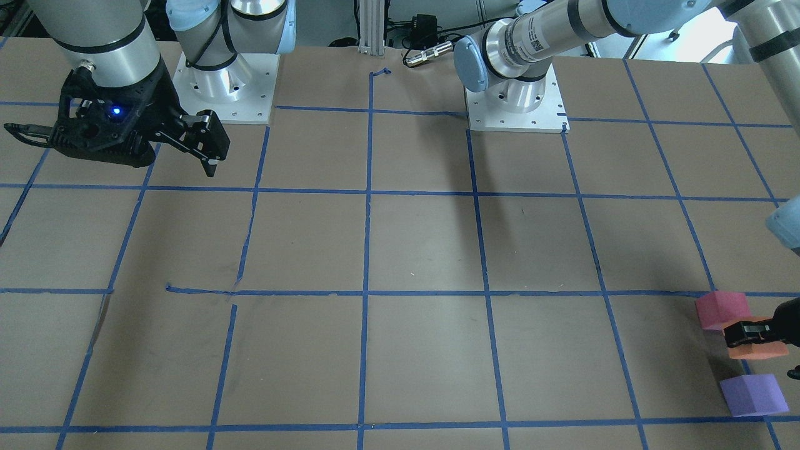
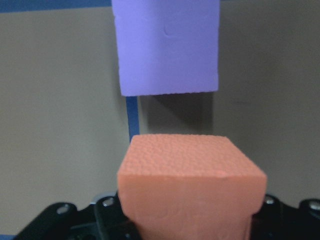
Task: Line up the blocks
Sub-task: 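Lower the orange cube between the purple and pink cubes with the left gripper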
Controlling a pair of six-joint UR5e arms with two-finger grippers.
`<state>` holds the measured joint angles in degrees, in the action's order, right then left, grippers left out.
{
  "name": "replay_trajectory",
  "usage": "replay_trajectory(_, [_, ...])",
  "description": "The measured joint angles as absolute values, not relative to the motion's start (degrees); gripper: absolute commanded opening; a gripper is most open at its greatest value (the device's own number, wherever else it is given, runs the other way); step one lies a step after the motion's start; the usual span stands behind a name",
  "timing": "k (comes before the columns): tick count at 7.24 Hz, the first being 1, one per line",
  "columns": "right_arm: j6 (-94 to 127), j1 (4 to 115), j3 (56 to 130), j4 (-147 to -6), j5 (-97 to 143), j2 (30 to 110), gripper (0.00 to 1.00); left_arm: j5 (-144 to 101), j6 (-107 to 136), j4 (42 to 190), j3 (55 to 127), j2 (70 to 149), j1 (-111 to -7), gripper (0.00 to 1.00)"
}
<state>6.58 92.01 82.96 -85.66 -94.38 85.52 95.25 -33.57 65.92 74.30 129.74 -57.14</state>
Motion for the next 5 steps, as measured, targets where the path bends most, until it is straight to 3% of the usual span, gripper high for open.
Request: replay_trajectory(5, [6.7, 92.0, 83.0, -85.8, -94.4, 85.4, 1.00, 95.3, -33.7, 65.3, 74.5, 132.2, -57.0, 0.00])
